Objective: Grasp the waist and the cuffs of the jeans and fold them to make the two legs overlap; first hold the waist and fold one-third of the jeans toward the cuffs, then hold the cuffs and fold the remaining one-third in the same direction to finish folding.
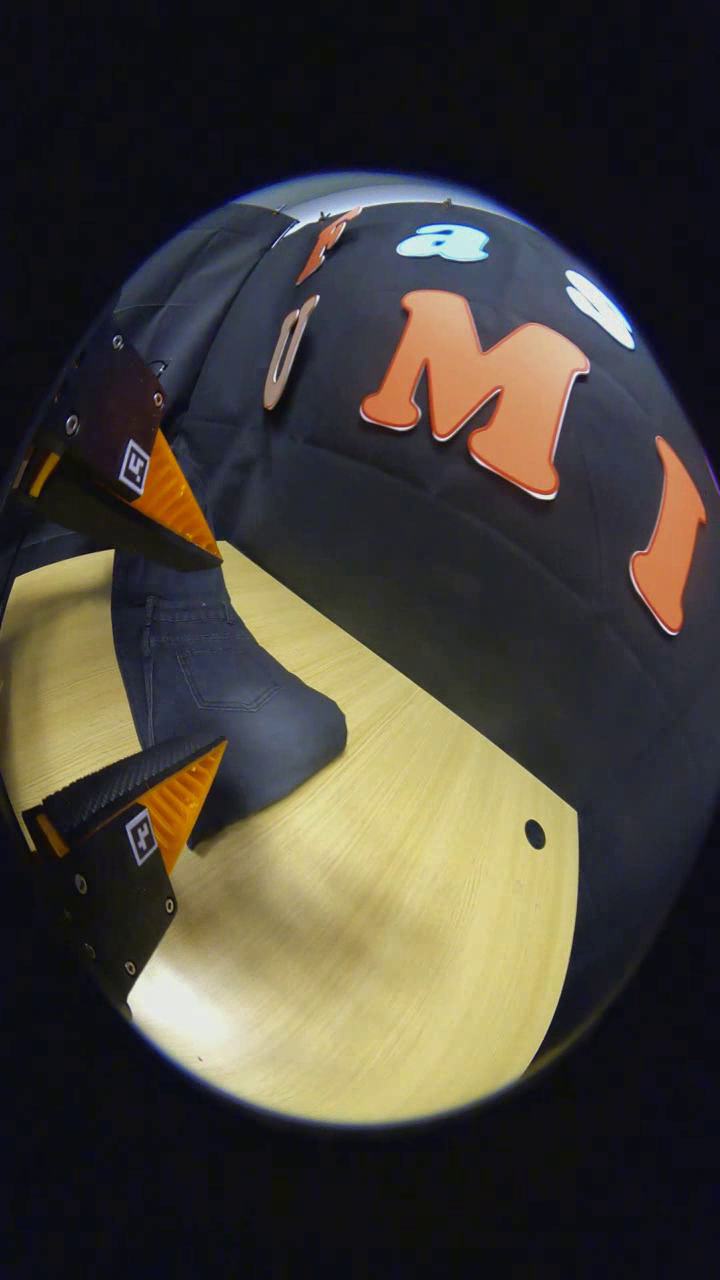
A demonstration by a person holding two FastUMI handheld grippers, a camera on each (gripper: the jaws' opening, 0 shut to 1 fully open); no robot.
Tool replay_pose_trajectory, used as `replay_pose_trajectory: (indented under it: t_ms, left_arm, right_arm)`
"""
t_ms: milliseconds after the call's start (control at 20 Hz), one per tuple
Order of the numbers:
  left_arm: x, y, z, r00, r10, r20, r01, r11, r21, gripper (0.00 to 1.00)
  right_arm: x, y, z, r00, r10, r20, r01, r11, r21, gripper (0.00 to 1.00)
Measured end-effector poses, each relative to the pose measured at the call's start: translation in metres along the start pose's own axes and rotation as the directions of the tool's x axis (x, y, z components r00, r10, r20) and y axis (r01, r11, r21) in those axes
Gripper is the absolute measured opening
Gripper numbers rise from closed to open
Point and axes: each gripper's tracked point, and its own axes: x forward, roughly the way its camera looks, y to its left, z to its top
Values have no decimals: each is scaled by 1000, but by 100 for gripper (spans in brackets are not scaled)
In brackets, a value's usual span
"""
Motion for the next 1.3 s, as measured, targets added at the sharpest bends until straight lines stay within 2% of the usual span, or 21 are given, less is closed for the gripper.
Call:
replay_pose_trajectory:
  t_ms: [250, 450, 550, 700, 800, 900, 1000, 1150, 1250, 1300]
  left_arm:
    - [-8, -102, -43, 997, -76, -26, 80, 982, 172, 1]
    - [-2, -167, -105, 990, -106, -90, 126, 958, 257, 1]
    - [4, -191, -148, 986, -100, -133, 138, 940, 313, 2]
    - [29, -213, -218, 978, -61, -199, 144, 890, 433, 1]
    - [42, -217, -263, 972, -17, -235, 141, 839, 525, 2]
    - [52, -214, -308, 967, 52, -251, 129, 748, 652, 1]
    - [57, -204, -344, 959, 128, -254, 116, 638, 761, 2]
    - [65, -170, -388, 931, 269, -245, 87, 488, 869, 2]
    - [67, -156, -406, 916, 325, -233, 81, 419, 904, 2]
    - [70, -152, -411, 915, 337, -223, 77, 395, 915, 2]
  right_arm:
    - [-46, -31, 30, 999, -8, 35, 9, 1000, -17, 98]
    - [-84, -55, 58, 997, 2, 75, -2, 1000, -8, 97]
    - [-102, -68, 69, 996, 0, 87, 1, 1000, -15, 98]
    - [-121, -95, 80, 995, -29, 96, 30, 999, -14, 98]
    - [-133, -113, 82, 995, -41, 91, 40, 999, 6, 98]
    - [-141, -126, 83, 994, -57, 89, 56, 998, 19, 98]
    - [-150, -133, 83, 994, -62, 86, 60, 998, 21, 97]
    - [-159, -144, 77, 994, -81, 68, 82, 997, -9, 98]
    - [-167, -148, 77, 993, -96, 62, 99, 995, -35, 98]
    - [-171, -150, 78, 993, -100, 64, 103, 994, -43, 98]
